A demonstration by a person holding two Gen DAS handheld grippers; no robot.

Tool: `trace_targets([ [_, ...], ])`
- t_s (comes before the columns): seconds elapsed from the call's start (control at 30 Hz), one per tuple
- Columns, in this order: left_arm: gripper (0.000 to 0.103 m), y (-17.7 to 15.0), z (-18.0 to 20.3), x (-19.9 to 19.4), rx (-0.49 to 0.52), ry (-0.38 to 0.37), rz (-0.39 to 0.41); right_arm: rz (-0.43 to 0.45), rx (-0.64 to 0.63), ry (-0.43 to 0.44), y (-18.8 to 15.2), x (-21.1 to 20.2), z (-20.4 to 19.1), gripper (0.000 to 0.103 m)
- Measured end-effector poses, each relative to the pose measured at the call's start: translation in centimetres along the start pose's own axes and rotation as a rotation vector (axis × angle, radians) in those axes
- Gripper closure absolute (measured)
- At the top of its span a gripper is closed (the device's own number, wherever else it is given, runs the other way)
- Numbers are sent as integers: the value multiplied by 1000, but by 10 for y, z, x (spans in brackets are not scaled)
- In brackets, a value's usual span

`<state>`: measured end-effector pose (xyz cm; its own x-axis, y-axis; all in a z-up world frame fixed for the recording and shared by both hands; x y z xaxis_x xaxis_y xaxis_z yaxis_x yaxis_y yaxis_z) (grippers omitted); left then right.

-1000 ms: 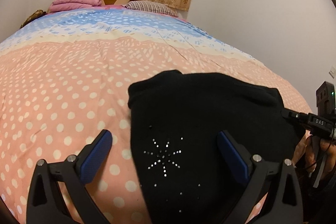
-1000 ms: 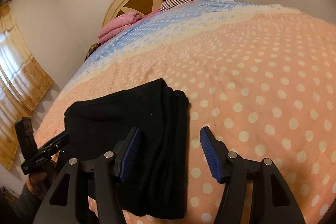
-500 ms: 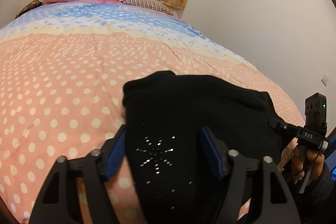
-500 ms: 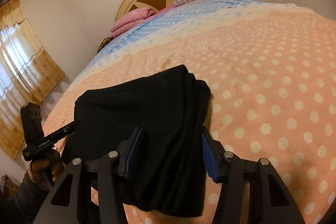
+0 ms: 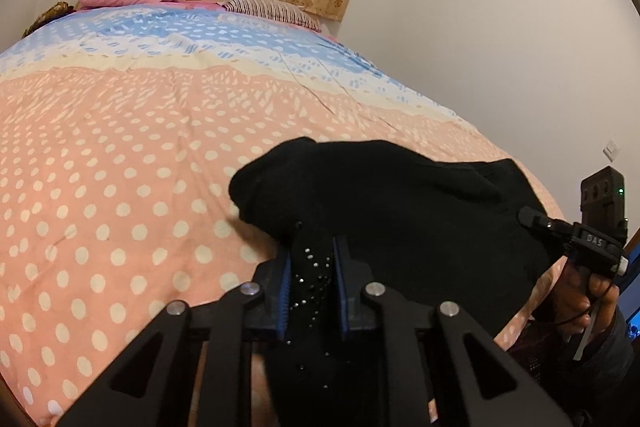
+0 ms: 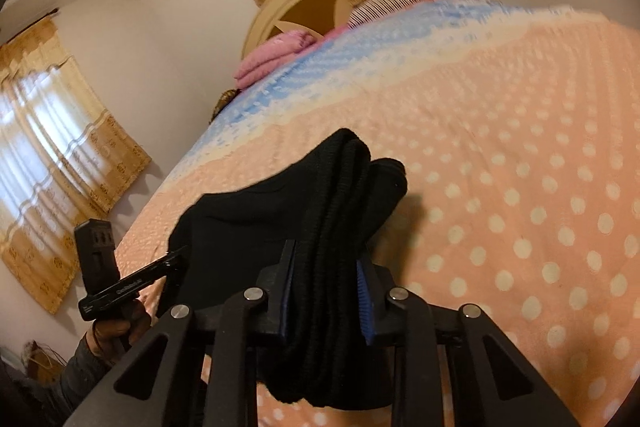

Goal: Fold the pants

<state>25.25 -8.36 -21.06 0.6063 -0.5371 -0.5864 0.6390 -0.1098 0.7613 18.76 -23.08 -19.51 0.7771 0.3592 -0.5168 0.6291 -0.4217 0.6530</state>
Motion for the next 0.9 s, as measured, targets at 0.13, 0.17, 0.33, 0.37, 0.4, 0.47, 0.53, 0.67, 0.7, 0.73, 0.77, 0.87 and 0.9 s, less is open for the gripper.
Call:
trace_targets([
  [0.13,91,8,-3,-14,-40,-43,34,16,-33,19,8,-8,-23,76],
  [0.17,92,10,-4,-16,-49,-52,40,17,-39,23,10,-8,-27,77],
  [0.33,92,24,-15,-35,-65,-64,83,-9,-83,59,28,9,-57,77],
  [0.37,92,27,-21,-42,-66,-53,96,-17,-94,67,31,16,-64,77],
  [0.4,92,29,-26,-45,-70,-47,105,-23,-106,72,33,21,-70,77],
  [0.47,92,34,-42,-57,-90,-31,126,-38,-134,86,39,35,-86,77],
  [0.53,92,38,-60,-68,-103,-2,142,-55,-166,107,42,52,-106,77],
  [0.67,92,45,-102,-94,-118,85,171,-97,-229,162,50,101,-151,77],
  [0.7,92,45,-111,-98,-121,106,177,-104,-245,171,51,115,-161,77],
  [0.73,92,47,-125,-104,-125,138,184,-108,-253,178,51,125,-169,77],
  [0.77,92,48,-136,-109,-129,168,189,-120,-261,196,51,143,-182,77],
  [0.87,92,49,-171,-123,-158,241,203,-144,-258,233,48,183,-207,77],
  [0.9,92,48,-181,-127,-164,262,207,-154,-252,249,47,195,-214,77],
])
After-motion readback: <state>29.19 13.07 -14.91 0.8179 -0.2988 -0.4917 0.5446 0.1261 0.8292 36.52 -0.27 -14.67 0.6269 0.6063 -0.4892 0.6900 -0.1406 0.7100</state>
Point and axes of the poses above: each gripper's, at about its wrist camera, not at the fingertips, and x roughly the way its jaws point, z to its right, y to its top, the point moved 10 cm from there along x, roughly the way its jaws point, and after that the axes turned 7 degrees about x, right-handed, at the moved point
